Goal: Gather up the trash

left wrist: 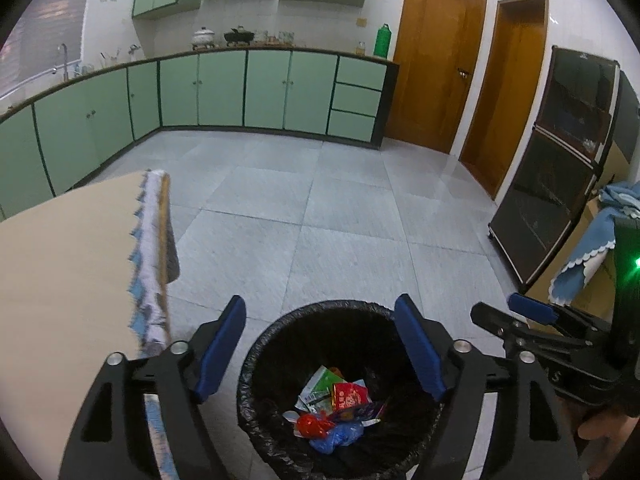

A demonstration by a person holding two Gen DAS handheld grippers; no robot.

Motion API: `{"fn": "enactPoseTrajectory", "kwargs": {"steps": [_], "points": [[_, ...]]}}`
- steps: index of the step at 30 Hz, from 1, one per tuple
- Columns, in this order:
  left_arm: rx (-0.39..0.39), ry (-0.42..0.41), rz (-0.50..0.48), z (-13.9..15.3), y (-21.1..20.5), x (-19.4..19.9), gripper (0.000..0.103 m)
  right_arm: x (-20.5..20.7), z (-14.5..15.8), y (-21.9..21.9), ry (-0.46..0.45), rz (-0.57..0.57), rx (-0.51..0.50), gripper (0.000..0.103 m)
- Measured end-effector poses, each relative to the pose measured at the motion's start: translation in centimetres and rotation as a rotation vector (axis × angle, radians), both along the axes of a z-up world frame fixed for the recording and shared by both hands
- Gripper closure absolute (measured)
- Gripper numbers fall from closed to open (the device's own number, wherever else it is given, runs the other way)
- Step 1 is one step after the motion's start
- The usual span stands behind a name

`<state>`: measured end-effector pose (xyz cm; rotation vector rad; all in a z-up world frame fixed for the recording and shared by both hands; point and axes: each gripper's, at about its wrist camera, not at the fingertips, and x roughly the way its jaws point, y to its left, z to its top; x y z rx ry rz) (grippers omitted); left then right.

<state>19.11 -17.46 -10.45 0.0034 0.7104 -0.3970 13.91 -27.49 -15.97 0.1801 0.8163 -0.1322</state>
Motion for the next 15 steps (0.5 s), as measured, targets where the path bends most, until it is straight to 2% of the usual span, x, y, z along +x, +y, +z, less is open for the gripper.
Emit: {"fn": "enactPoseTrajectory", "kwargs": {"steps": [2, 7, 15], "points": [[0.001, -0.009, 0.008, 0.8, 0.7, -0.4, 0.023, -0.5, 0.7, 0.4, -0.008, -0.003, -0.01, 0.017], [0.002, -0.037, 0.025, 3.0, 2.4, -2.2, 0.014, -1.9, 2.8, 1.4, -0.017, -0.002, -0.007, 0.008], [0.038, -0.093, 0.071, 7.4, 5.2, -6.5, 0.007, -6.0, 7.4, 4.2, -0.054, 0.034, 0.008, 0.005]]}}
